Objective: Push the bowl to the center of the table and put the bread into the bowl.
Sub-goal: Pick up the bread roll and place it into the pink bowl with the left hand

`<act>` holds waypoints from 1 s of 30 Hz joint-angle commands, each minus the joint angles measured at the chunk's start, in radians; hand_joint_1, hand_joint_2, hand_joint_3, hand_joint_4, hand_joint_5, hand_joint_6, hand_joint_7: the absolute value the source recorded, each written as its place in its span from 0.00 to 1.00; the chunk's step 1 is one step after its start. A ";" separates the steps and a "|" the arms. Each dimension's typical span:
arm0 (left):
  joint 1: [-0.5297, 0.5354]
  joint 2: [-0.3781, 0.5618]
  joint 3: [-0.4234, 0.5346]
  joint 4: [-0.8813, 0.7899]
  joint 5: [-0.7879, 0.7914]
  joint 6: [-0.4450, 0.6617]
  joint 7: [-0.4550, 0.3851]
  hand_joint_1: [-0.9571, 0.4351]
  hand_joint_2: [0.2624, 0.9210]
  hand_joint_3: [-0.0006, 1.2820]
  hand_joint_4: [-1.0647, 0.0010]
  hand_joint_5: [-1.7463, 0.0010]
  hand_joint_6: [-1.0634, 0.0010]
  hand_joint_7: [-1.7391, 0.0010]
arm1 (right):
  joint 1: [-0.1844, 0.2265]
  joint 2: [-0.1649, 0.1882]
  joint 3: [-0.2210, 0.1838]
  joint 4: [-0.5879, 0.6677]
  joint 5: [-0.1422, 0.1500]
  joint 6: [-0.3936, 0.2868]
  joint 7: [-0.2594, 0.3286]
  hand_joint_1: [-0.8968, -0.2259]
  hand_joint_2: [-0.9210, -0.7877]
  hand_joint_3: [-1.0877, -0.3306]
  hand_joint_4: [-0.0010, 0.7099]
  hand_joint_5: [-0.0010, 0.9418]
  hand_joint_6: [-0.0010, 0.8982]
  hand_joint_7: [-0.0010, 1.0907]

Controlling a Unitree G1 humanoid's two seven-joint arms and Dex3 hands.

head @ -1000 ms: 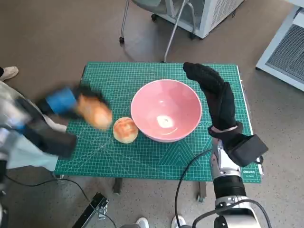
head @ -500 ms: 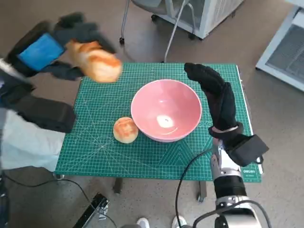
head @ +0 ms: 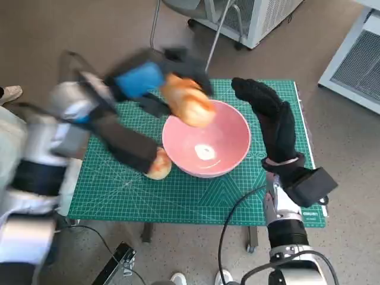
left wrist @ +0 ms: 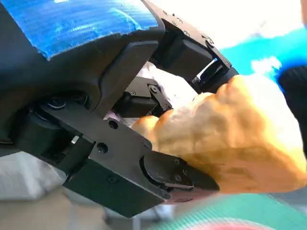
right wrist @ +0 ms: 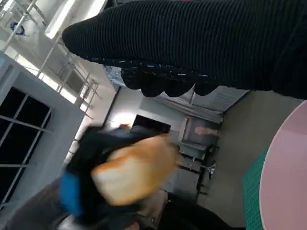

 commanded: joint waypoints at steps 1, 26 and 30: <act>-0.055 -0.064 -0.064 0.127 0.050 -0.004 0.030 0.69 0.98 0.12 0.52 0.31 0.37 0.26 | 0.032 -0.011 -0.008 -0.014 0.018 0.010 0.013 0.64 0.00 0.63 0.58 0.00 0.11 0.72; -0.054 -0.159 -0.109 0.222 -0.041 0.311 -0.478 0.64 0.80 0.09 0.99 0.98 0.96 0.87 | 0.066 -0.039 -0.014 -0.066 0.031 0.013 0.004 0.61 0.00 0.63 0.58 0.00 0.09 0.72; 0.004 -0.104 -0.079 0.096 -0.060 0.314 -0.477 0.63 0.80 0.08 1.00 1.00 0.96 0.89 | 0.066 -0.033 -0.013 -0.073 0.032 0.022 -0.001 0.61 0.00 0.63 0.57 0.00 0.08 0.73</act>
